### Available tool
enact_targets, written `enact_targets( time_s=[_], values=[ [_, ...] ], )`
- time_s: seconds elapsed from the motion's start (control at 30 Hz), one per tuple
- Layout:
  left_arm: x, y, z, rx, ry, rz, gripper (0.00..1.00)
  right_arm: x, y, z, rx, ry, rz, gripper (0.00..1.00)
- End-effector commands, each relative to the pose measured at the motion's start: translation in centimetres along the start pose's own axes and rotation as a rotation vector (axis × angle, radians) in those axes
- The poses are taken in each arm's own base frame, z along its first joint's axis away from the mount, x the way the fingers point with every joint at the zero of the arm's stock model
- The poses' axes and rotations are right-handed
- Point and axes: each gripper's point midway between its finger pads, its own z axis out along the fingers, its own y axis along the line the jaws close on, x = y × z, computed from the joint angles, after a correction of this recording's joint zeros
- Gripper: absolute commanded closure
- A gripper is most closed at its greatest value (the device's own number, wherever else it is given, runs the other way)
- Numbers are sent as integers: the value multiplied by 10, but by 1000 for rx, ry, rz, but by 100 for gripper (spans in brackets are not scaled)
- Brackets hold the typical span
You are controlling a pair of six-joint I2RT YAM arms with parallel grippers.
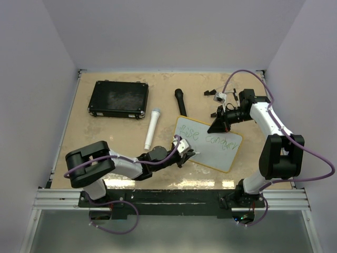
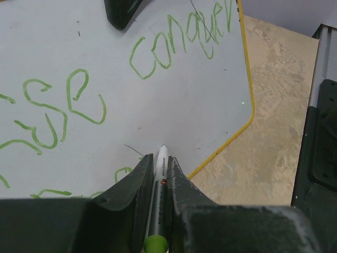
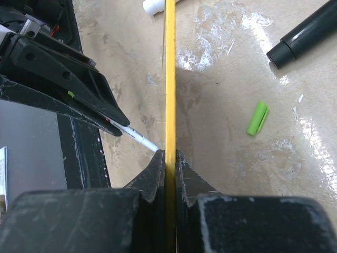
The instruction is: Write a sentence on the whiteboard
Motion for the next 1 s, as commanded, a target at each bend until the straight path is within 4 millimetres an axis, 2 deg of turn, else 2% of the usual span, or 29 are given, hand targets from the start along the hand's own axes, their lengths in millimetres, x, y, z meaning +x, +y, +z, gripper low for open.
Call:
enact_targets(
  time_s=[0.0,0.2,0.47,0.97],
  values=[
    [-19,6,11,-7,-52,24,100,-11,-3,-3,29,-24,-131,100],
    [-28,-9,-3,79,-82,23,100,-10,-3,-3,30,-24,-129,100],
    [-16,3,-23,17,-61,12,100,-11,-3,-3,30,-25,-133,100],
    [-8,15,-13,-24,-45,6,100,-10,-4,-2,29,-22,-127,100]
  ],
)
